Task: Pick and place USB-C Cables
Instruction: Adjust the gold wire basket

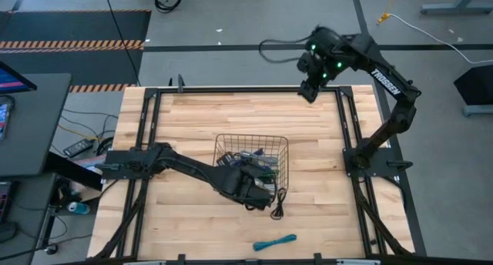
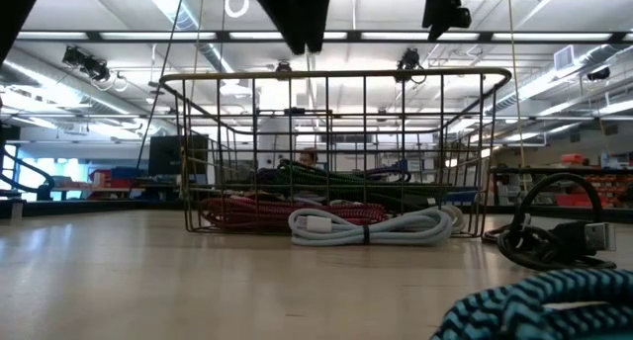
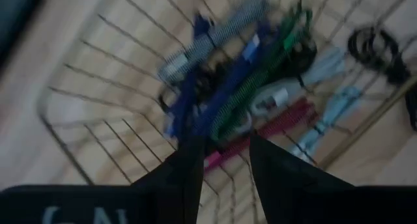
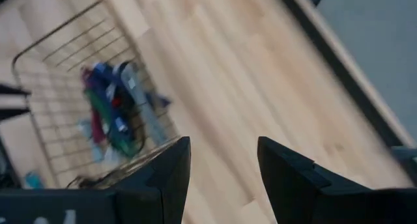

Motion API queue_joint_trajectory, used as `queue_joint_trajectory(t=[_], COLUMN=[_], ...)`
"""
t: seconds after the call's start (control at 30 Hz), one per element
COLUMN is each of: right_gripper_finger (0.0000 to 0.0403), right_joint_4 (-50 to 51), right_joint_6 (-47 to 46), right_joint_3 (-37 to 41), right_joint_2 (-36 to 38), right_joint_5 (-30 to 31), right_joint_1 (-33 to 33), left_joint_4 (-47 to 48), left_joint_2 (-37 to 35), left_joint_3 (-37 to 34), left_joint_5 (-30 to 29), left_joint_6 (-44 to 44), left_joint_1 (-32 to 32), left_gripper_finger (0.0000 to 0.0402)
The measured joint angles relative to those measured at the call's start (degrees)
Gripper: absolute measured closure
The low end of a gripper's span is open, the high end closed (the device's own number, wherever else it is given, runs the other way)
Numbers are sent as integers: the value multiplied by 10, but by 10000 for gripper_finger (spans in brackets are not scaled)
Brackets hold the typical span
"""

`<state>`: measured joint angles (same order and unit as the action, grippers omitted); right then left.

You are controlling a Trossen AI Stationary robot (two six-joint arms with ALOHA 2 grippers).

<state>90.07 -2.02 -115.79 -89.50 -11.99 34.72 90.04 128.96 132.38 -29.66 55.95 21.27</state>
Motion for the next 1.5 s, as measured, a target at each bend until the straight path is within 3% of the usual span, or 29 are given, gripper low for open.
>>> queue_joint_trajectory(t=[0.23,0.4,0.63,0.9,1.23,1.4,1.5], right_gripper_finger=[219,219,219,219,221,227,228], right_joint_4=[0,1,0,0,-1,0,0], right_joint_6=[-62,-152,-342,-599,-934,-976,-990], right_joint_3=[57,94,130,134,134,134,134], right_joint_2=[11,16,18,18,18,18,17], right_joint_5=[2,3,24,77,243,424,430], right_joint_1=[-108,-192,-321,-496,-750,-814,-818], left_joint_4=[-1,-1,0,0,0,0,0], left_joint_2=[-38,-55,-67,-72,-140,-176,-186], left_joint_3=[0,0,0,0,0,0,0], left_joint_5=[-56,-71,-72,-70,-74,-76,-76], left_joint_6=[-57,-162,-330,-432,-493,-496,-499], left_joint_1=[-3,-3,-6,-19,-44,-74,-92], left_gripper_finger=[271,271,271,271,271,271,271])
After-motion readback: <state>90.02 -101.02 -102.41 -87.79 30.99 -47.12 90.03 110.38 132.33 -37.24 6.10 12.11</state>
